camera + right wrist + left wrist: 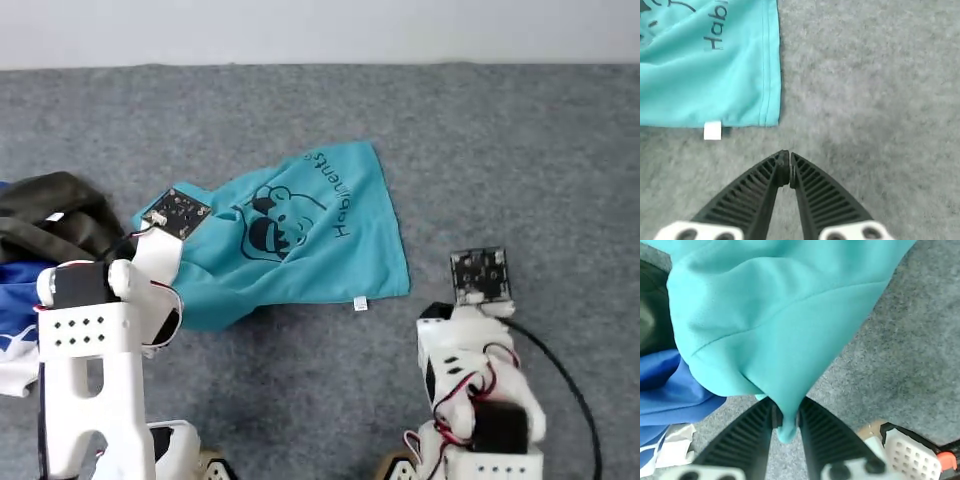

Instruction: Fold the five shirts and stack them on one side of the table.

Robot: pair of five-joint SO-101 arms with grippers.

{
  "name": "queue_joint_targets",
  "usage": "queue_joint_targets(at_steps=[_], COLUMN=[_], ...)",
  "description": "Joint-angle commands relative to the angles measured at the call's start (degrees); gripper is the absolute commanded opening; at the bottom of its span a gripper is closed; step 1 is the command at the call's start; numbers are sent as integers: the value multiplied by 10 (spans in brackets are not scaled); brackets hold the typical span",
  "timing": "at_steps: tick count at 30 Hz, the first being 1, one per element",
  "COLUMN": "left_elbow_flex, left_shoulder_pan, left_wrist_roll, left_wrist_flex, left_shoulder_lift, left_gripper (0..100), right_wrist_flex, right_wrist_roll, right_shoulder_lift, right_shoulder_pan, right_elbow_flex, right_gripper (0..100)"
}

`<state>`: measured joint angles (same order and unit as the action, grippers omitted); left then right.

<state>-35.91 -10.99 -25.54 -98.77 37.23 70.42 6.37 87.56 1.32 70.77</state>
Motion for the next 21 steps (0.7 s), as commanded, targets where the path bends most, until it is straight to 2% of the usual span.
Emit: queue_joint_targets(at_steps=[1, 7, 14, 17, 19, 21], left_elbow_flex=[3, 6, 6, 6, 6, 6], left_shoulder_pan=[-3, -4, -4, -4, -4, -4], left_wrist_roll=[3, 4, 4, 4, 4, 4], left_wrist_flex=[-8, -8, -8, -8, -8, -8], left_shoulder_lift=[16, 17, 17, 17, 17, 17], left_gripper=[13, 13, 13, 13, 13, 13], right_wrist_flex=[1, -4, -2, 2, 2, 1], right_wrist_roll=[14, 136, 302, 331, 331, 331], right_shoulder_lift=[-186, -444, -630, -691, -723, -751], right_shoulder_pan=[21, 39, 51, 64, 71, 83], right_elbow_flex=[-124, -268, -377, -411, -423, -433], right_gripper=[8, 9, 19, 137, 249, 316])
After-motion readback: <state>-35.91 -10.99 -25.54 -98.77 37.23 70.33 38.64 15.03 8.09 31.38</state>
